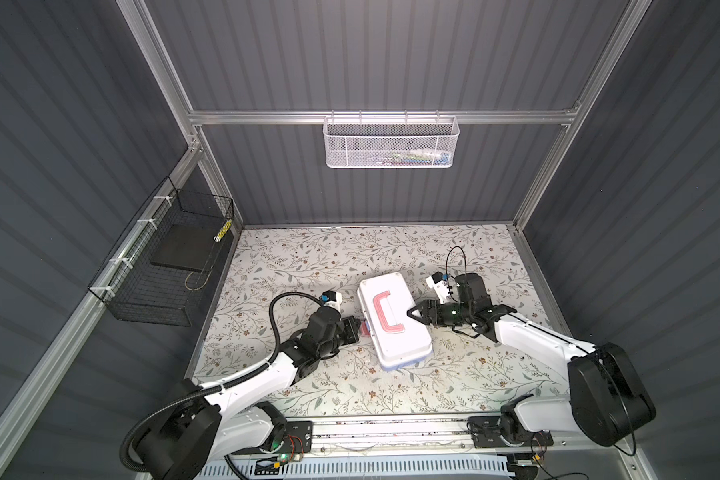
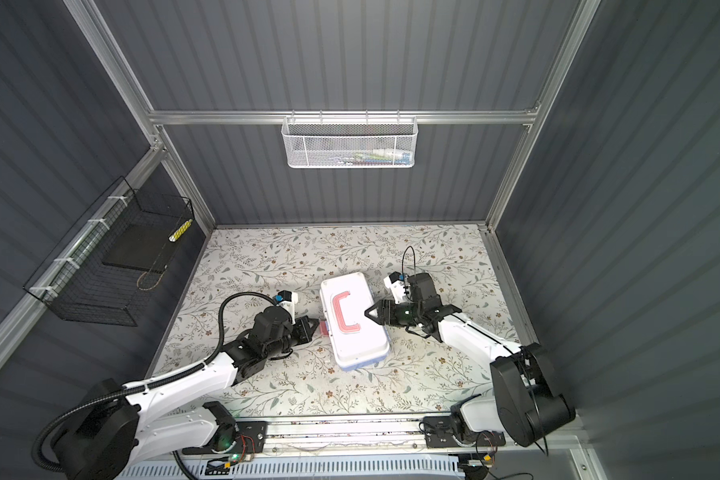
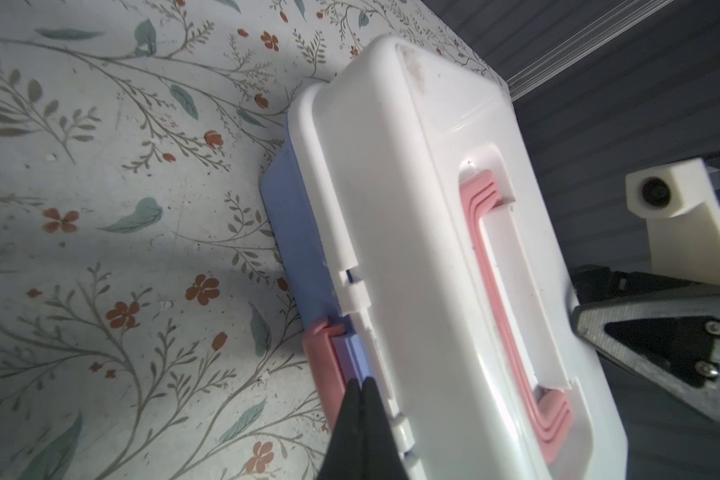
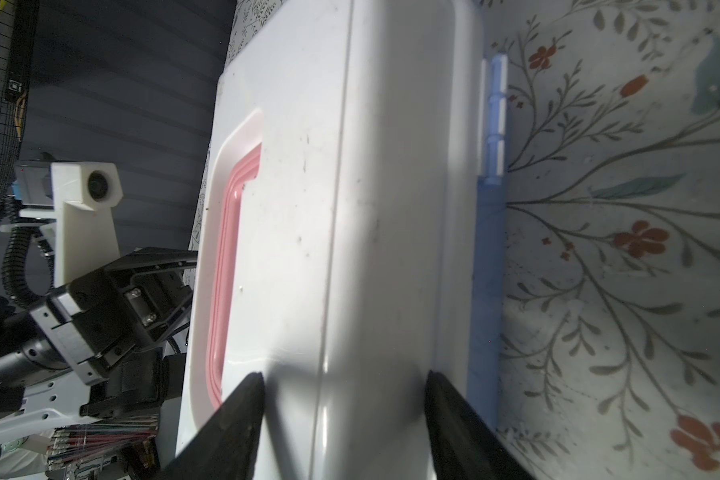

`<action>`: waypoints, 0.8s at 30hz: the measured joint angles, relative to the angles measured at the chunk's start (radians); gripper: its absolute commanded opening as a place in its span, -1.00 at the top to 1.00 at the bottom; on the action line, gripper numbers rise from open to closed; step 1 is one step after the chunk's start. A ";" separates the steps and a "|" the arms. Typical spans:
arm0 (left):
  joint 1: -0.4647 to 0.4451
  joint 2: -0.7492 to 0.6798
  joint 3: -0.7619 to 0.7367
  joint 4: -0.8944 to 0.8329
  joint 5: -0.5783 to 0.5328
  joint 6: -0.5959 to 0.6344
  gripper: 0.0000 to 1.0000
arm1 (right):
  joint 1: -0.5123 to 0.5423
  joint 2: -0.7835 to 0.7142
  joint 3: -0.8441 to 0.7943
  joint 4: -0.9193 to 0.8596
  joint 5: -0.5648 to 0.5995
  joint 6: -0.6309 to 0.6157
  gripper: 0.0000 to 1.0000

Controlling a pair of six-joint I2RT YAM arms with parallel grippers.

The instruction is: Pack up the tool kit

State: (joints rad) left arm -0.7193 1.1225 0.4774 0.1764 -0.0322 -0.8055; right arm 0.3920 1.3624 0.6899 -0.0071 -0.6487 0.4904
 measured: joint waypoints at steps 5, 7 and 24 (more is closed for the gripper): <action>0.000 -0.031 0.010 -0.058 -0.046 0.006 1.00 | 0.000 0.000 0.000 0.000 -0.001 0.000 -0.25; 0.000 -0.011 0.010 -0.064 -0.047 0.006 1.00 | 0.000 0.000 0.000 0.000 -0.001 0.000 -0.25; 0.000 0.190 0.029 0.044 0.048 0.006 1.00 | -0.002 0.005 -0.004 0.014 -0.006 0.003 -0.25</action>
State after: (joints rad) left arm -0.7193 1.3125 0.5068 0.2207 0.0158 -0.7990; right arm 0.3897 1.3674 0.6861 0.0074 -0.6548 0.4938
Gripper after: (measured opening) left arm 0.050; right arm 0.627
